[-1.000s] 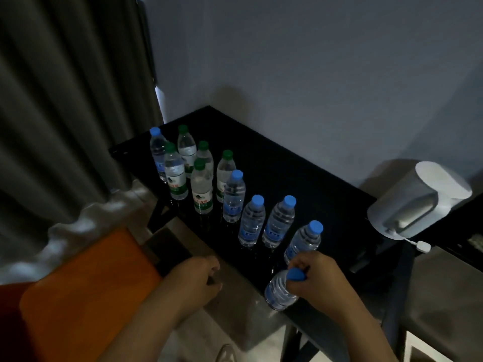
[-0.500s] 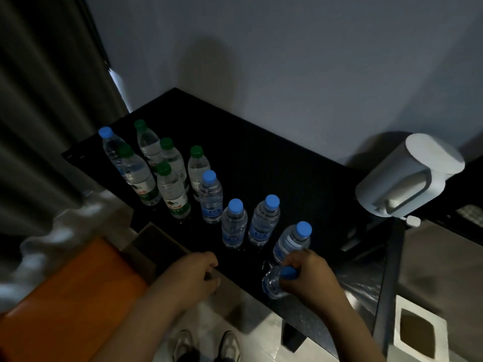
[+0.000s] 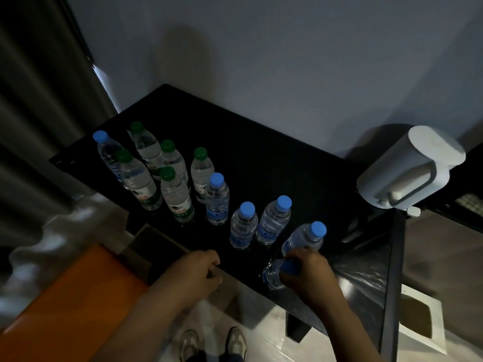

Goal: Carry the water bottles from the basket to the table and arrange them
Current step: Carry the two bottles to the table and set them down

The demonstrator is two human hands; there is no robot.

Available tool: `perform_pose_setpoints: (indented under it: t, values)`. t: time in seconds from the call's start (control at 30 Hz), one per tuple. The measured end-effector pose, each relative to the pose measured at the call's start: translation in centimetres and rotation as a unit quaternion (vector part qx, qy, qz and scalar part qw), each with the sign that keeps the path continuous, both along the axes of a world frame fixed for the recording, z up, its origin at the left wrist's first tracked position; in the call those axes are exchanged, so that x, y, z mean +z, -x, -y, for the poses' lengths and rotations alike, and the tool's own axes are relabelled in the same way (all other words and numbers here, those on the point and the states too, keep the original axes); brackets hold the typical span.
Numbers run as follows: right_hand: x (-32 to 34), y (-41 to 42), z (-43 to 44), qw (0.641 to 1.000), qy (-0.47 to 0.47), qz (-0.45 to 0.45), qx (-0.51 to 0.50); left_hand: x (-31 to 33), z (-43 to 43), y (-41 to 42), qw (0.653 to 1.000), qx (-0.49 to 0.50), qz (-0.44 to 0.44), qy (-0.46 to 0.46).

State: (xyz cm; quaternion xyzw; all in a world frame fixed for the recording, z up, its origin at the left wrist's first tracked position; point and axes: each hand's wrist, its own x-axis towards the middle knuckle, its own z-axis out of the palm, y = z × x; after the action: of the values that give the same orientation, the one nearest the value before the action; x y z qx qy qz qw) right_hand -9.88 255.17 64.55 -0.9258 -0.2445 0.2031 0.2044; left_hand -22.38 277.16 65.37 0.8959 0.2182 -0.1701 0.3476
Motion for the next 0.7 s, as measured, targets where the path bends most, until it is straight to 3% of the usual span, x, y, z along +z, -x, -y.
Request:
perform_pose_setpoints:
  t: [0.23,0.53,0.7]
  values:
    - [0.5,0.0,-1.2,0.999,0.018,0.009,-0.025,0.5,-0.9,0.0,1.000,-0.011,0.002,-0.004]
    - [4.9,0.4,-2.1,0.996,0.069,0.058,0.003,1.2,-2.4,0.1,1.000,-0.017,0.013,0.001]
    - [7.9,1.1,-4.5,0.996,0.043,0.057,0.060,2.4,-3.6,0.4,0.999,-0.024,0.033,0.002]
